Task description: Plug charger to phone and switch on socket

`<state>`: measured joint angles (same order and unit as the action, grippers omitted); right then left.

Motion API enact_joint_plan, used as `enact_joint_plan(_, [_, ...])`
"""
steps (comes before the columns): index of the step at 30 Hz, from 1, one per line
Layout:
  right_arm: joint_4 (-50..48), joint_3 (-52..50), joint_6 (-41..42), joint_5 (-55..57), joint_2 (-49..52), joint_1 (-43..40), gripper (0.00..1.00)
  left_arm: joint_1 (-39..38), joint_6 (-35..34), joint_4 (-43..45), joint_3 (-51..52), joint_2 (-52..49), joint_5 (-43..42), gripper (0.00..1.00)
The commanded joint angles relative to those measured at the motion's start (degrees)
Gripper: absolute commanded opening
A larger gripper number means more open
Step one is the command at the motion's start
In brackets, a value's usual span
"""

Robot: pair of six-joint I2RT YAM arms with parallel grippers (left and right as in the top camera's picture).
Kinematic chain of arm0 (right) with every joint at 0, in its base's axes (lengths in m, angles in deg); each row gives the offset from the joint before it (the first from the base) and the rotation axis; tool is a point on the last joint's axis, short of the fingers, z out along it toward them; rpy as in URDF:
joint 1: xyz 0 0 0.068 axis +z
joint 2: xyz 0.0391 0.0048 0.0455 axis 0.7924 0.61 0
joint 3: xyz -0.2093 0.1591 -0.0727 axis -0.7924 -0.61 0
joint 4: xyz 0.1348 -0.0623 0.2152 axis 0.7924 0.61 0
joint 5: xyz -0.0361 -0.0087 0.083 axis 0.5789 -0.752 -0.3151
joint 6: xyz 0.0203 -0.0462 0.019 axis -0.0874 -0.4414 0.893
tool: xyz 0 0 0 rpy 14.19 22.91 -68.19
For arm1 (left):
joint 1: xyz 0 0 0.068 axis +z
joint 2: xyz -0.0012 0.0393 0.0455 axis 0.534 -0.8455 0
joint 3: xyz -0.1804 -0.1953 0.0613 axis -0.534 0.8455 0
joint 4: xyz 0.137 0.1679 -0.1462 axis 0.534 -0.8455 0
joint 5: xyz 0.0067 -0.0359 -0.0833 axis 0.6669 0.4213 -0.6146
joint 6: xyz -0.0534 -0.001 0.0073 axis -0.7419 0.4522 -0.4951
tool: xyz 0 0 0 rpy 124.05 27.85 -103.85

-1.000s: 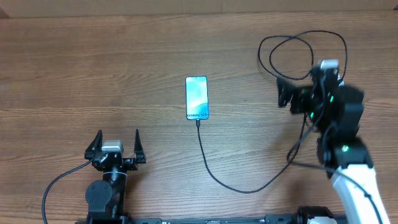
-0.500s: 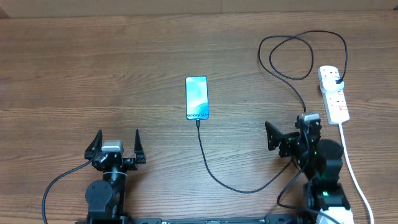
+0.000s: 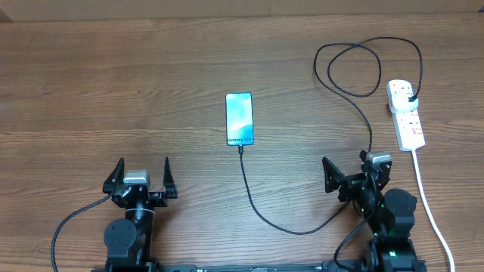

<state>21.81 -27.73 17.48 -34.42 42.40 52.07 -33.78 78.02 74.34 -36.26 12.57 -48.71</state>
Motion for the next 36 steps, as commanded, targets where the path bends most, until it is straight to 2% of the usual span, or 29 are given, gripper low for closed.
enact_joint_plan(1, [1.97,-0.63,0.94,0.22,-4.07,0.28,1.0,-0.35,1.27,0.11,0.2,0.61,0.57,1.0])
enact_joint_plan(5, [8.87,-0.63,0.94,0.48,-10.21,0.28,1.0,-0.35,1.27,0.11,0.2,0.61,0.57,1.0])
enact_joint_plan(16, [8.59,-0.63,-7.08,0.57,-26.4,2.32,1.0,-0.35,1.27,0.11,0.2,0.61,0.57,0.99])
enact_joint_plan(36, [8.59,-0.61,-6.82,0.57,-26.27,2.36,1.0,-0.35,1.27,0.11,0.2,0.61,0.57,0.99])
